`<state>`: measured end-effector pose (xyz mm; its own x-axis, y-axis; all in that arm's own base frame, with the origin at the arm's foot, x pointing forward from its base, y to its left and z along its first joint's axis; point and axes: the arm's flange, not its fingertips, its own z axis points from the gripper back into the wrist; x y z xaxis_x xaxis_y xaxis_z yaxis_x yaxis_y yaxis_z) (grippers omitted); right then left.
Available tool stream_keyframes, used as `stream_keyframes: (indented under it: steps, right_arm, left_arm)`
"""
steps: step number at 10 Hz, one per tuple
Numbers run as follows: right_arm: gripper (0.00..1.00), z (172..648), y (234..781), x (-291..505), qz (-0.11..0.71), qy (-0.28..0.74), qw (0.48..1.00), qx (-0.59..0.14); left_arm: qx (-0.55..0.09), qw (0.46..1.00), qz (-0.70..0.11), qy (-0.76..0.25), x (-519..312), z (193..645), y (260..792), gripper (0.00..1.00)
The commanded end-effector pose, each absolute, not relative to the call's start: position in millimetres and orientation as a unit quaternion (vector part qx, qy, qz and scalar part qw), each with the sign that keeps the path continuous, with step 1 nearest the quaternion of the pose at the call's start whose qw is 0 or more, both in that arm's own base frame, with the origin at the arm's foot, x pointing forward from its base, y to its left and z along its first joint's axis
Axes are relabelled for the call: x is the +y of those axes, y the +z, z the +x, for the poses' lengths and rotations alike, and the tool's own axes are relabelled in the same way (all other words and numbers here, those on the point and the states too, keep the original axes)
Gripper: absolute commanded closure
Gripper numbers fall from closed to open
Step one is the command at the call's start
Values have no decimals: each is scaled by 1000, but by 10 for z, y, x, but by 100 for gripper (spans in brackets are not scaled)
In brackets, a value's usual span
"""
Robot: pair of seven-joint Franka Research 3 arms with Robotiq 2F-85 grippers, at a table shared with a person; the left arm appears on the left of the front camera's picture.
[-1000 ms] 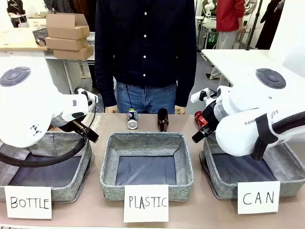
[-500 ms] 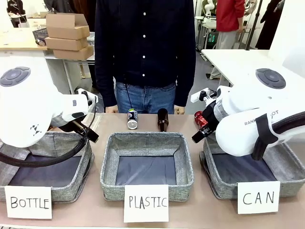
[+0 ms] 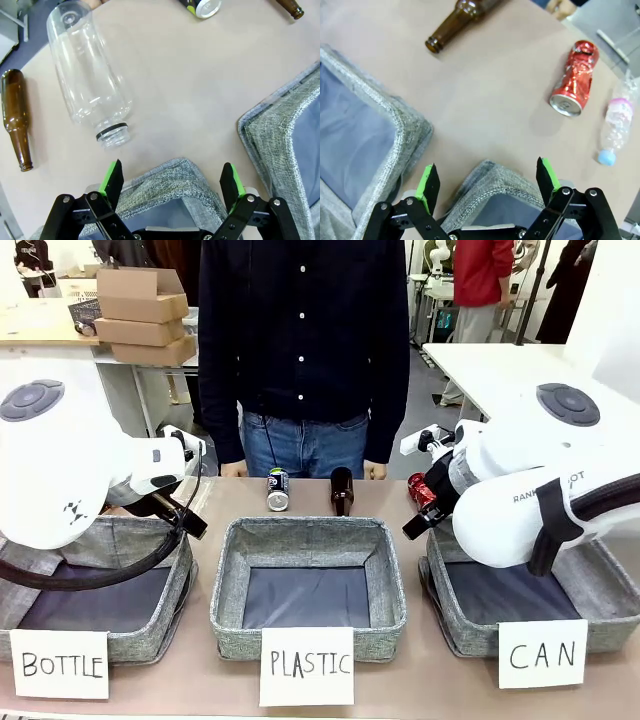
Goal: Sort the can waste into the basket.
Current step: Pick up the can waste from the table and place it in the right Fabric basket.
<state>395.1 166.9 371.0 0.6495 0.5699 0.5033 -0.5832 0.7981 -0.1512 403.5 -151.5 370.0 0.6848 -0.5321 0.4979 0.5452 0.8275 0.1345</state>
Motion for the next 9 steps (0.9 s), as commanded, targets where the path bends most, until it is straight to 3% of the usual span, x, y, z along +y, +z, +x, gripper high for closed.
stream_keyframes:
  steps: [1, 2, 3, 4, 5, 6, 7, 8, 9]
  right_arm:
    - [0, 3830, 4126, 1597, 14, 297, 911, -286]
    - [0, 3601, 4580, 1493, 30, 286, 916, -279]
    - [0, 3311, 4911, 1369, 29, 281, 916, -284]
    - [0, 3008, 5084, 1292, 88, 325, 892, -301]
    - [0, 2816, 5052, 1276, 91, 354, 885, -289]
    - [0, 2801, 4941, 1320, 50, 342, 888, -304]
    - [0, 3217, 5203, 1459, 62, 317, 897, -301]
    - [0, 3028, 5372, 1451, 68, 329, 892, -303]
    - [0, 2985, 5463, 1304, 126, 286, 891, -328]
  left_arm:
    - [-278, 918, -13, -282, -1439, 3835, 4122, 0]
    - [-272, 930, -2, -245, -1362, 3455, 4621, 0]
    - [-318, 910, 11, -267, -1244, 2984, 4957, 0]
    - [-343, 895, 1, -284, -1124, 2611, 5101, 0]
    - [-359, 873, -21, -329, -1077, 2390, 5066, 0]
    - [-398, 863, 79, -303, -1149, 2466, 4946, 0]
    - [-345, 892, 0, -290, -1376, 3178, 5505, 0]
    - [-372, 876, 23, -305, -1374, 2935, 5764, 0]
    - [-350, 863, -85, -355, -1319, 3021, 5758, 0]
